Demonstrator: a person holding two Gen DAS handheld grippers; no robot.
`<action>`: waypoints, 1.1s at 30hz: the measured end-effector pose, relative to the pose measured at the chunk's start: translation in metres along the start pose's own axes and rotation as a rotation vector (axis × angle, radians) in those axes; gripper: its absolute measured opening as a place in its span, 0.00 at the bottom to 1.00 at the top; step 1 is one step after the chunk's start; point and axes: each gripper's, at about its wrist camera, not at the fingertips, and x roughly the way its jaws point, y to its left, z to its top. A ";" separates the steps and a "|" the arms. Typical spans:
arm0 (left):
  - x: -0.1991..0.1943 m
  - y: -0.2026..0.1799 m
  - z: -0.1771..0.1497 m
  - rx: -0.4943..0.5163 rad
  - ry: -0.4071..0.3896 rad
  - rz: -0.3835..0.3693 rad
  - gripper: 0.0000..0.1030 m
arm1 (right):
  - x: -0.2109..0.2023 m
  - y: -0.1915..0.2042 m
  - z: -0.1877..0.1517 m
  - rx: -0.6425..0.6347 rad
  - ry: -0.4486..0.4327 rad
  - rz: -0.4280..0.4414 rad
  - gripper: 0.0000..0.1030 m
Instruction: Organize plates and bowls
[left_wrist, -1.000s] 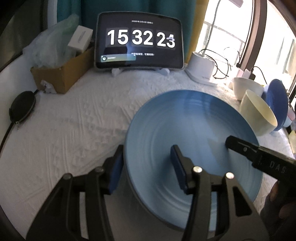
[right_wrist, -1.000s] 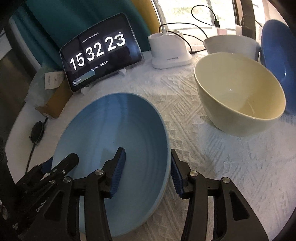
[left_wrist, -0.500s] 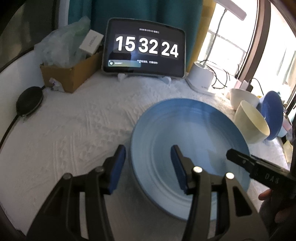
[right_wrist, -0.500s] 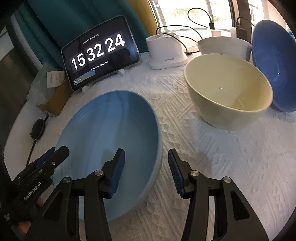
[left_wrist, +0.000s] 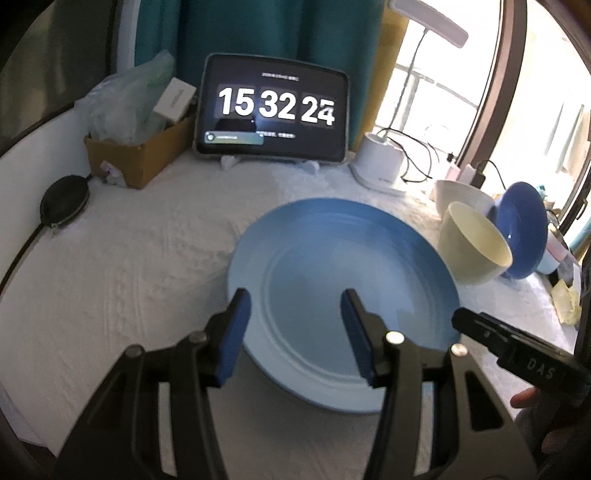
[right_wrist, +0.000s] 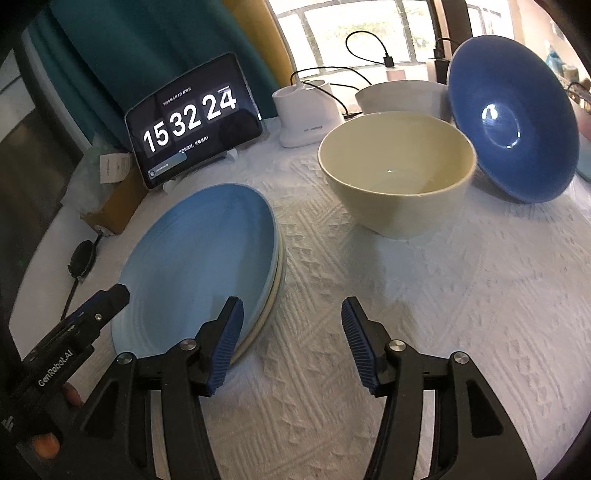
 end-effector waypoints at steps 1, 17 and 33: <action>-0.001 -0.003 -0.001 0.003 0.002 -0.005 0.51 | -0.003 -0.001 -0.001 0.001 -0.003 0.005 0.57; -0.023 -0.050 -0.013 0.068 -0.016 -0.040 0.51 | -0.038 -0.031 -0.015 0.030 -0.051 0.003 0.57; -0.030 -0.114 -0.016 0.158 -0.019 -0.074 0.51 | -0.073 -0.098 -0.017 0.096 -0.106 -0.030 0.57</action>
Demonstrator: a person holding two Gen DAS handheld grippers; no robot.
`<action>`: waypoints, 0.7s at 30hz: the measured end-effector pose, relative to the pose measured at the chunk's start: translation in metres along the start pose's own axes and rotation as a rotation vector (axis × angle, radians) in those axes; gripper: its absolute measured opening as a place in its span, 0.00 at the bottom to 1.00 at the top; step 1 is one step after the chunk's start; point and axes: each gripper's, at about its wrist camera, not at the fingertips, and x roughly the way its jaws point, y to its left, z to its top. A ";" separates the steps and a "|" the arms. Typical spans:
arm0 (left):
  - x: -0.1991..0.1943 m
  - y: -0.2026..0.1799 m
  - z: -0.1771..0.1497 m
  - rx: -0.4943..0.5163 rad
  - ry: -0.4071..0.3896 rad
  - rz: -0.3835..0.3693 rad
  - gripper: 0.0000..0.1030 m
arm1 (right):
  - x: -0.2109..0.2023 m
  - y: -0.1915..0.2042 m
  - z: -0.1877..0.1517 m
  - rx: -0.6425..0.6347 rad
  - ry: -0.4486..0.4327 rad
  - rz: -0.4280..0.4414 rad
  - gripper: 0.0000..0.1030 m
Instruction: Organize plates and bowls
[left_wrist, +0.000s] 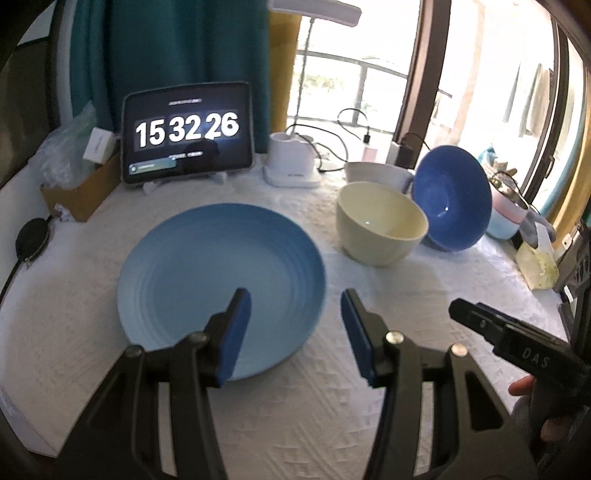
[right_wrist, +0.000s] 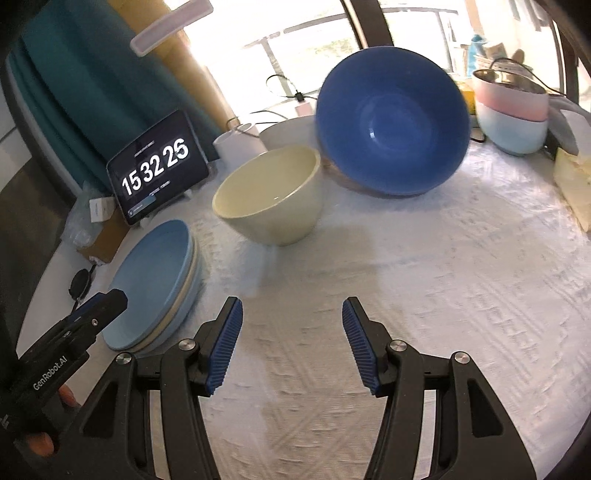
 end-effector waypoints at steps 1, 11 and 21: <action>0.001 -0.004 0.000 0.006 0.002 -0.002 0.51 | -0.001 -0.004 0.001 0.004 -0.002 -0.001 0.57; 0.011 -0.053 0.005 0.096 0.007 -0.052 0.51 | -0.015 -0.039 0.006 0.038 -0.023 -0.025 0.57; 0.029 -0.098 0.027 0.163 -0.026 -0.110 0.51 | -0.028 -0.081 0.026 0.057 -0.062 -0.073 0.57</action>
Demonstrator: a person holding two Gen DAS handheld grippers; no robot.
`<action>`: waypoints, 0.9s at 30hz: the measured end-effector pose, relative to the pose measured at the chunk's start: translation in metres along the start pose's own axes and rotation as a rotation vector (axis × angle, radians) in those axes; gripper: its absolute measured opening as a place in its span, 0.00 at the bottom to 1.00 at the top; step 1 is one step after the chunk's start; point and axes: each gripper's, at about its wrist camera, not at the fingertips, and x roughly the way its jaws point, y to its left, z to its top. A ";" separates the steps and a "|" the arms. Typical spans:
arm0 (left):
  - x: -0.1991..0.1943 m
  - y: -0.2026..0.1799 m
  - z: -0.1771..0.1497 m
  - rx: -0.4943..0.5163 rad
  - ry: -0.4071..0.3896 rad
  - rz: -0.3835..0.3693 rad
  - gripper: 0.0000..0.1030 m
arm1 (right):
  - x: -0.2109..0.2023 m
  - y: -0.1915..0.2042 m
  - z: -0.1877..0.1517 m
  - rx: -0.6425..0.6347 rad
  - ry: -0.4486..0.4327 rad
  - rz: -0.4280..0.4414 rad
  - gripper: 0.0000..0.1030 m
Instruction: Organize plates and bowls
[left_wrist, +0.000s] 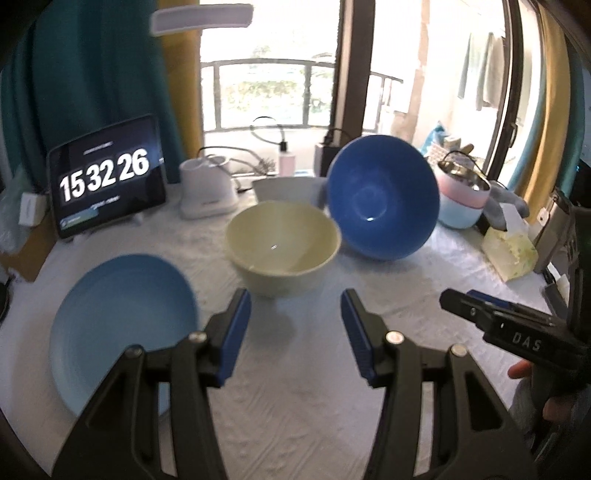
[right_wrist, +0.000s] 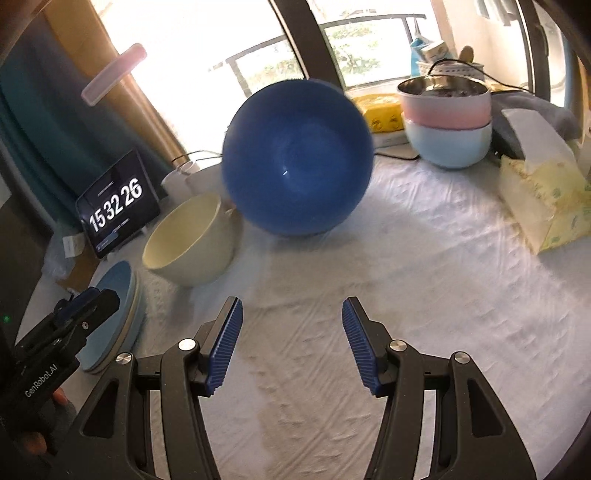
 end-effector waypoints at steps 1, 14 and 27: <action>0.004 -0.003 0.003 0.005 -0.001 -0.004 0.51 | 0.000 -0.003 0.003 0.000 -0.003 -0.005 0.57; 0.036 -0.029 0.037 0.038 -0.116 -0.092 0.51 | 0.008 -0.039 0.033 -0.012 -0.066 -0.043 0.57; 0.076 -0.043 0.065 0.070 -0.144 -0.099 0.51 | 0.027 -0.065 0.062 -0.014 -0.100 -0.074 0.39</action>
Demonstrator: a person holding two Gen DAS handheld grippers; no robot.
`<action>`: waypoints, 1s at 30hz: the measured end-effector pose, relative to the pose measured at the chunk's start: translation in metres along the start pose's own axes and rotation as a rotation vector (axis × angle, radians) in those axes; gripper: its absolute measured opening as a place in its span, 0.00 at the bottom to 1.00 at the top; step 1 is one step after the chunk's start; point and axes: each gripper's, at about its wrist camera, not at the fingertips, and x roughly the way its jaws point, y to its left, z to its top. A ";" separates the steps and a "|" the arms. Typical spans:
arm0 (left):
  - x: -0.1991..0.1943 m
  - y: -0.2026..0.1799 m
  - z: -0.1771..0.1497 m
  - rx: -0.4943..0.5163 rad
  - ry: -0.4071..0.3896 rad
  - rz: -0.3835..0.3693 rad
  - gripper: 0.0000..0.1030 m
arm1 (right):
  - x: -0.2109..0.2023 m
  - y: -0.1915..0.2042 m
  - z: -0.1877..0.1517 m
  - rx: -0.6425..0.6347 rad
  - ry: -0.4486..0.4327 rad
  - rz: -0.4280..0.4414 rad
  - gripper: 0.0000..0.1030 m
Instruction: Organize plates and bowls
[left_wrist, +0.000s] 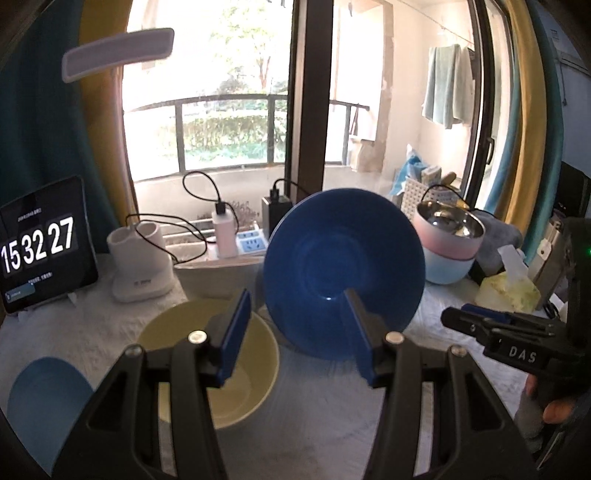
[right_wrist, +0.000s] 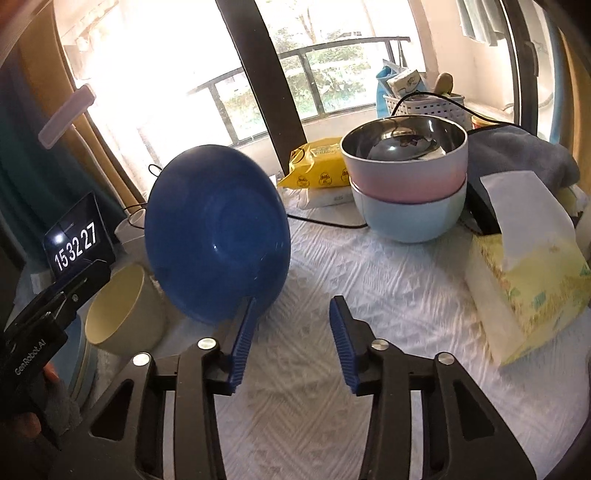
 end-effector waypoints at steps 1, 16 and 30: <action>0.002 0.000 0.001 -0.003 0.002 0.001 0.51 | 0.002 0.000 0.002 -0.004 -0.002 -0.001 0.39; 0.057 0.011 0.007 -0.105 0.134 0.006 0.51 | 0.036 -0.002 0.015 -0.006 0.018 0.013 0.24; 0.084 0.004 0.014 -0.057 0.245 0.019 0.51 | 0.060 -0.005 0.025 0.029 0.039 0.040 0.25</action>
